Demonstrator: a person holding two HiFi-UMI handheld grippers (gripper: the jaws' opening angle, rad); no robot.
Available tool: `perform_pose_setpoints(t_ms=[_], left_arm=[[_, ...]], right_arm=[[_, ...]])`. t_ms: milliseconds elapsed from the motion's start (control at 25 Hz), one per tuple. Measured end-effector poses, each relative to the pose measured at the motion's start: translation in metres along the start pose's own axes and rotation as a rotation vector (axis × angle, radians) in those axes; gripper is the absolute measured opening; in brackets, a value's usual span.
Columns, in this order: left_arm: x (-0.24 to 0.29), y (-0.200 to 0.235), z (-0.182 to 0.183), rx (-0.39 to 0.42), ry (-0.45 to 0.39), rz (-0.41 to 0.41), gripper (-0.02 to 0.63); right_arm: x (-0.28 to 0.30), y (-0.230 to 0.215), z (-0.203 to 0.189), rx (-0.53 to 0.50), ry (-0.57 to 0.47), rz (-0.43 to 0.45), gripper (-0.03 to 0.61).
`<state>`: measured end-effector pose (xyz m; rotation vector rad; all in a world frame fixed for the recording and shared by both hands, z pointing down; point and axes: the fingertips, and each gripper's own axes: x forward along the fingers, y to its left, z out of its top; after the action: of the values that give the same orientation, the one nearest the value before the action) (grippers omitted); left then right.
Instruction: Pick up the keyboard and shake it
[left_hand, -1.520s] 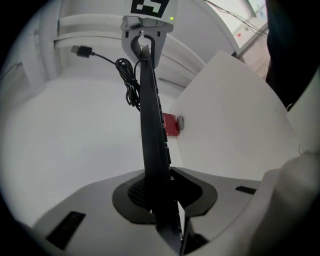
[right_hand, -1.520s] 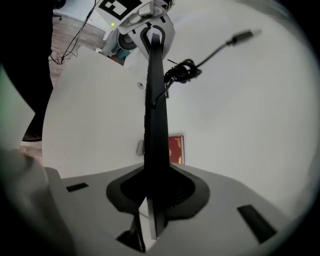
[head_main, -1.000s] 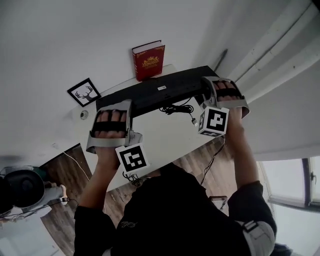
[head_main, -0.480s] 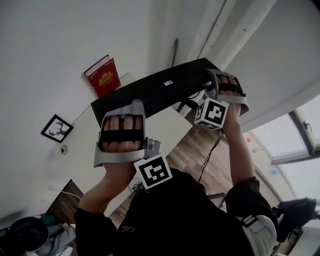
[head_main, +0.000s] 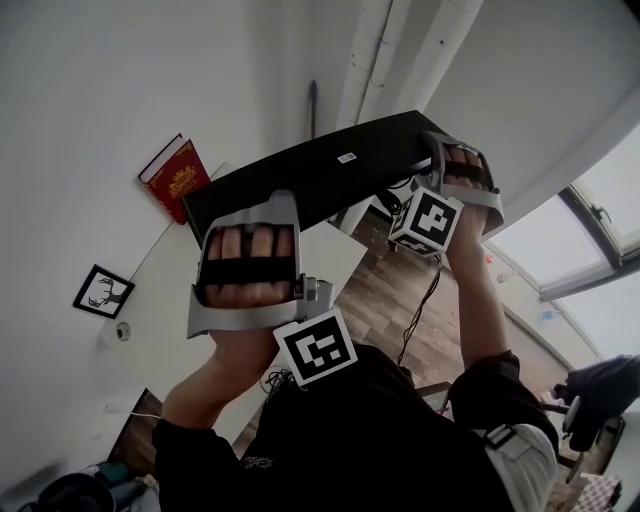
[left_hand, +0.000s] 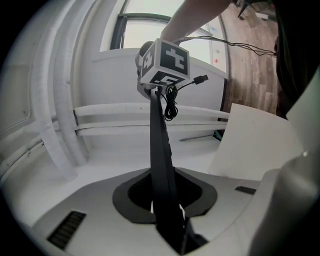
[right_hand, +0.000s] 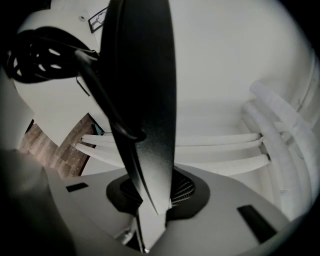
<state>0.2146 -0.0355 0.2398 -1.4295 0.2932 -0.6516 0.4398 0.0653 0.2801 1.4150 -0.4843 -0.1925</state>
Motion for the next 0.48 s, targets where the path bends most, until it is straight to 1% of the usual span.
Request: perform_pose_setpoints(t_ms=[160, 280, 360, 480], left_arm=[[0.006, -0.01, -0.002, -0.014, 0.006, -0.04, 0.091], [0.015, -0.017, -0.015, -0.039, 0.051, -0.062, 0.092], [0.027, -0.024, -0.039, -0.061, 0.109, -0.072, 0.092], [0.046, -0.04, -0.092, -0.102, 0.232, -0.096, 0.089]], right_arm=[[-0.003, 0.004, -0.001, -0.032, 0.007, 0.0, 0.092], [-0.003, 0.006, 0.012, -0.054, -0.023, 0.01, 0.092], [0.0, 0.008, 0.04, -0.083, -0.07, 0.013, 0.092], [0.005, 0.01, 0.1, -0.146, -0.176, 0.001, 0.092]])
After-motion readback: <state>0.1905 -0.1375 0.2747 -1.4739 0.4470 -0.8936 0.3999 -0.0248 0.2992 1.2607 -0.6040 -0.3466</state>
